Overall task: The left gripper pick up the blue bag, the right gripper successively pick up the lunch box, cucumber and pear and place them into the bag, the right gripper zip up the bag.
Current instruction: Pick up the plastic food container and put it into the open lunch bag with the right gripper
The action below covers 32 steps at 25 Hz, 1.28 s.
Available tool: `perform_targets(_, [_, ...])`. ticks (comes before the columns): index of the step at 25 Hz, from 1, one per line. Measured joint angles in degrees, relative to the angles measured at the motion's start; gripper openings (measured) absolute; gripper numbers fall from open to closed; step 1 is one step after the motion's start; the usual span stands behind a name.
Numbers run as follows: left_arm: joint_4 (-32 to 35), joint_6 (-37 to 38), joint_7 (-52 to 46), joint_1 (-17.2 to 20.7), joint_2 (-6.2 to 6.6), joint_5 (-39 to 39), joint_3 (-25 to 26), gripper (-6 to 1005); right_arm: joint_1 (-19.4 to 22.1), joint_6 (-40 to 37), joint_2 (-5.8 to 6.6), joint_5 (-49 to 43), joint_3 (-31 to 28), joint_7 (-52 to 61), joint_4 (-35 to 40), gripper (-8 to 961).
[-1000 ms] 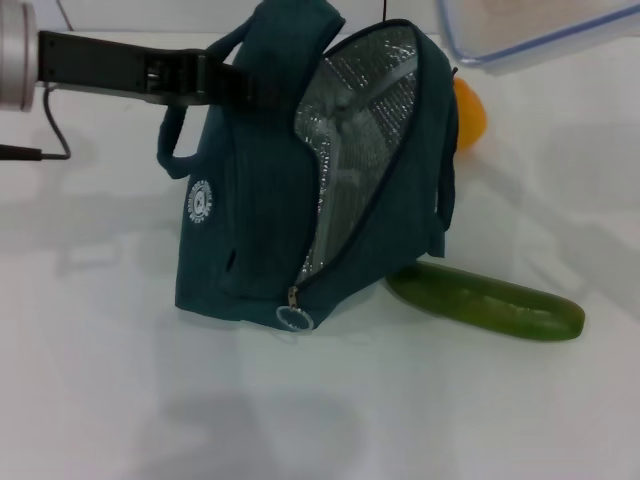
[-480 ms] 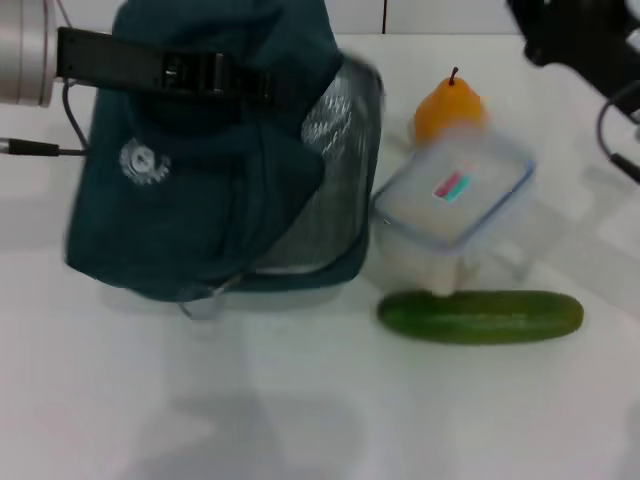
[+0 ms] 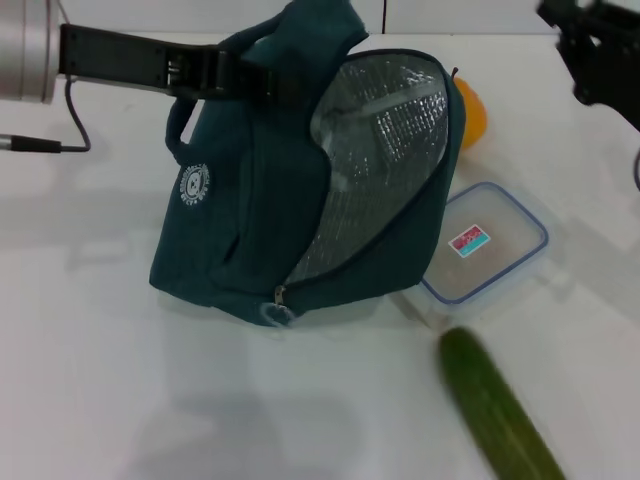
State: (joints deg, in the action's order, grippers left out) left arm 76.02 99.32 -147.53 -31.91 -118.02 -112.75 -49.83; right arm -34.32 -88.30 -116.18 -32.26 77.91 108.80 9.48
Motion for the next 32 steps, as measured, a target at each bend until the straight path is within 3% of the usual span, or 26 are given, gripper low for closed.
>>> perform_targets(11, [0.01, 0.0, 0.06, 0.45, -0.03, 0.0, 0.0, 66, 6.96, 0.69, 0.68, 1.79, -1.16, -3.7, -0.3, 15])
perform_targets(32, [0.01, 0.18, 0.18, 1.18, -0.07, 1.1, 0.0, 66, 9.2, -0.4, 0.92, 1.85, -2.39, -3.54, -0.18, 31])
